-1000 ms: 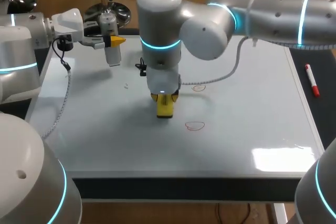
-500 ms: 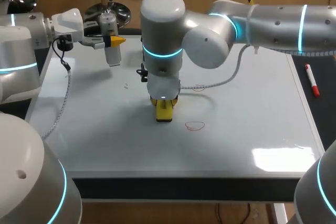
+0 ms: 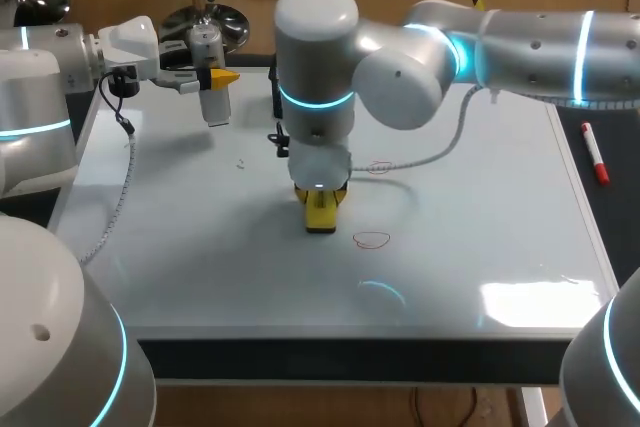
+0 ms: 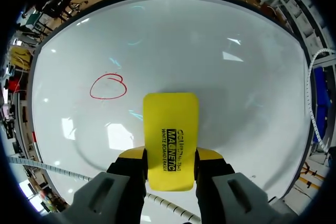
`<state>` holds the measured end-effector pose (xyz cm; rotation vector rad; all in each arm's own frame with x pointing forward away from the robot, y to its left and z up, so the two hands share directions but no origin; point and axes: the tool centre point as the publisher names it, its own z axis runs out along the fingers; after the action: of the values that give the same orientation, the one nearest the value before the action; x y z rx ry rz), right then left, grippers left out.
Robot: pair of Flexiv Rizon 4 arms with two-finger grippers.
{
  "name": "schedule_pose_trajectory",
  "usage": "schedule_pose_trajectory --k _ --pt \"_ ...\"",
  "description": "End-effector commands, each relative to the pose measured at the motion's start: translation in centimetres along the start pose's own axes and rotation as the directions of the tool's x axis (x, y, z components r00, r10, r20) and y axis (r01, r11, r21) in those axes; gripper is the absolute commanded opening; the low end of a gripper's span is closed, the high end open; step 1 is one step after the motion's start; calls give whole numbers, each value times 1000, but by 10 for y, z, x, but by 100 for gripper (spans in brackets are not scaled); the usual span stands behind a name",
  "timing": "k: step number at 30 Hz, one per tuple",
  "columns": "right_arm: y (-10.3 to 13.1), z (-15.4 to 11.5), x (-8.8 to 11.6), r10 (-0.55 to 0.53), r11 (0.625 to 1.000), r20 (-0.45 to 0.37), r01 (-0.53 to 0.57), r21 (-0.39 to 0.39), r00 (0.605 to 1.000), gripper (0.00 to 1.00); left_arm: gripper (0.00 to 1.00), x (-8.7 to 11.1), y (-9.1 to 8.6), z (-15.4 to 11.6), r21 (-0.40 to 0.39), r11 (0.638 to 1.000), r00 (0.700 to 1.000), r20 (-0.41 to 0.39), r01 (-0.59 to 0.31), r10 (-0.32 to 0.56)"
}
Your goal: Pick up the inspection probe, press it on each red-marked spot on the whiteboard one by one, put down the probe, pick up the eraser, and wipe off all the red marks.
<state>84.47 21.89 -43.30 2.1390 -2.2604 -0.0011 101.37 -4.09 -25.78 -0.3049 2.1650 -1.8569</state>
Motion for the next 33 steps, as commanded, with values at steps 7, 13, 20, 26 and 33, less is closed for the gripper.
schedule_pose_trajectory --k 7,13,20,26,33 --pt "0 17 16 8 1000 -9 -8 -6 1000 0 0 0 -1 0 1 1000 1000 0 0 0" --pt "3 18 22 11 1000 -15 -11 -14 1000 0 0 0 -1 0 1 1000 1000 0 0 0" --pt "3 20 32 19 1000 -29 -20 -17 999 0 0 0 -1 0 1 1000 1000 0 0 0" --pt "2 19 37 25 1000 -38 -25 -14 999 0 0 0 -1 0 1 1000 1000 0 0 0" --pt "-10 -30 38 39 999 -5 -39 10 999 0 0 0 -1 0 1 1000 1000 0 0 0"
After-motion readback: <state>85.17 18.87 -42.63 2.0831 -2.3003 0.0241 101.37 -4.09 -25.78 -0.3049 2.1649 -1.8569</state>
